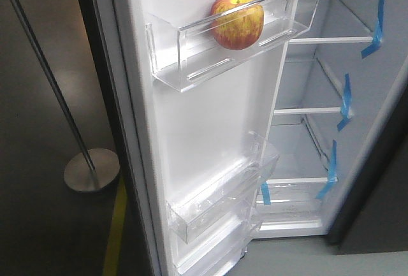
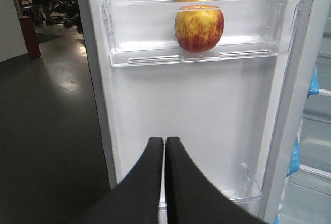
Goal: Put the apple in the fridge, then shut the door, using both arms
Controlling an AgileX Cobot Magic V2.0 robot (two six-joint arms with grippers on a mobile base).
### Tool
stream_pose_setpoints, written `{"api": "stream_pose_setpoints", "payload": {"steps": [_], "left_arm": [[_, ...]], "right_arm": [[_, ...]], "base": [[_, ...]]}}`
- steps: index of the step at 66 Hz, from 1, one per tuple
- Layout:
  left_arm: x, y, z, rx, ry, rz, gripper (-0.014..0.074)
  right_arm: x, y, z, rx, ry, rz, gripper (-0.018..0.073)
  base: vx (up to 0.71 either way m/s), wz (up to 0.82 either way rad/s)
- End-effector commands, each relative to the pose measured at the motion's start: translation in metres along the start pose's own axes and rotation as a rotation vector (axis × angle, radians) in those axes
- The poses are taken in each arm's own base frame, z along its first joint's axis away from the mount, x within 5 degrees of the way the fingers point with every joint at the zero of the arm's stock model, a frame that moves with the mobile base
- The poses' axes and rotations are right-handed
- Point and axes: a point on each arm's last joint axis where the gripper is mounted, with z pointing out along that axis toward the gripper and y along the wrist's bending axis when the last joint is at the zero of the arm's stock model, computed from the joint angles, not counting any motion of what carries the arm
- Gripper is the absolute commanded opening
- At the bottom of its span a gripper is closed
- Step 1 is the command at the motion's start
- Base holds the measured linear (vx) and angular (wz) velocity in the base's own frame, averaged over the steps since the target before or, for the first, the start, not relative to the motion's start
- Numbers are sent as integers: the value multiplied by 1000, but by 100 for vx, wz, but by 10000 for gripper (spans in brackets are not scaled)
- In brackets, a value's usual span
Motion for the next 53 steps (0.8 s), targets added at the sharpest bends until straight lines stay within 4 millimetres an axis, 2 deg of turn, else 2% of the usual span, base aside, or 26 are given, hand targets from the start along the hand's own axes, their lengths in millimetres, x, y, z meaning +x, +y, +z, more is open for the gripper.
{"api": "stream_pose_setpoints", "payload": {"steps": [1, 8, 16, 35, 53], "left_arm": [[3, -18, 3, 139, 48, -84, 266], [7, -10, 16, 209, 144, -130, 266], [14, -7, 22, 229, 215, -95, 266], [36, -14, 27, 249, 285, -74, 266], [49, -19, 21, 312, 429, -41, 266]], "right_arm": [[-12, -1, -1, 18, -74, 12, -3], [-12, -1, -1, 18, -74, 13, -3], [-12, -1, -1, 19, -75, 13, -3], [-12, -1, -1, 19, -75, 13, -3], [-12, -1, -1, 19, -75, 12, -3]], "base": [[0, 0], [0, 0], [0, 0], [0, 0], [0, 0]]}}
